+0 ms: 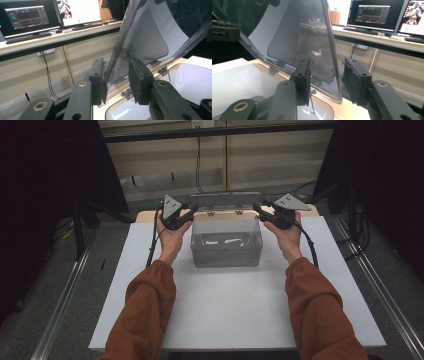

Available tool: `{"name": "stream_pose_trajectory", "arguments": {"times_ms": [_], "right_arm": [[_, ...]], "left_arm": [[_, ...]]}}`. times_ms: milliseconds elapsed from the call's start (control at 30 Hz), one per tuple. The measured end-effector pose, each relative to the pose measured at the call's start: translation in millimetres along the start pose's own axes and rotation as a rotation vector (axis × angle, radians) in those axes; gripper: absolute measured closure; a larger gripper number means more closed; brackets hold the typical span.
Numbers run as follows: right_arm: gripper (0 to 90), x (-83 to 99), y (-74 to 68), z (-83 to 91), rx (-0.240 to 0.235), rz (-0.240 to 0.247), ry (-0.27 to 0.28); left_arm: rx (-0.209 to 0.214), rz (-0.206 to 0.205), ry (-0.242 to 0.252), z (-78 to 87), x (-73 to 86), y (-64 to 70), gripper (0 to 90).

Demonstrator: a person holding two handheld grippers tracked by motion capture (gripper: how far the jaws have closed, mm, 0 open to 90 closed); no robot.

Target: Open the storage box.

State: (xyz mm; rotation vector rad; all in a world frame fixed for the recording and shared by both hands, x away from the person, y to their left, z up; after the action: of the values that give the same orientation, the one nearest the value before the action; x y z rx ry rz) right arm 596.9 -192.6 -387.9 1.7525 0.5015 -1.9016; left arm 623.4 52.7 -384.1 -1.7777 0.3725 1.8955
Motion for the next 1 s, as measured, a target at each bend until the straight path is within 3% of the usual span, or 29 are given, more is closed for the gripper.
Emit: {"name": "stream_pose_trajectory", "arguments": {"times_ms": [500,733,1000], "right_arm": [[61.6,9.8,7.4,-15.3,-0.001,-0.001,-0.023],[65.3,10.4,10.7,-23.2,0.004,-0.045,-0.009],[66.1,8.6,13.8,-26.3,0.001,-0.045,-0.025]], "left_arm": [[-0.005,0.021,0.000,-8.2,1.6,-4.4,67.4],[-0.011,0.015,-0.014,-13.7,5.7,-5.1,66.5],[0.000,0.052,-0.026,-23.8,11.1,-8.0,65.5]]}}
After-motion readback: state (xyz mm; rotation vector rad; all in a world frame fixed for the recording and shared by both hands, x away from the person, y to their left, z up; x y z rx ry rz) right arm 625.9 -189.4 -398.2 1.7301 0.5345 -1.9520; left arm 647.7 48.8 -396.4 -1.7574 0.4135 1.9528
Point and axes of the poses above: each handheld gripper's, and its own axes: z roughly backward along the jaws, x roughly out of its underside, y roughly to its right, the point moved 10 cm from there along -z, roughly forward along the jaws, and after that the axes turned 7 degrees about -x, right-handed, at the moved point
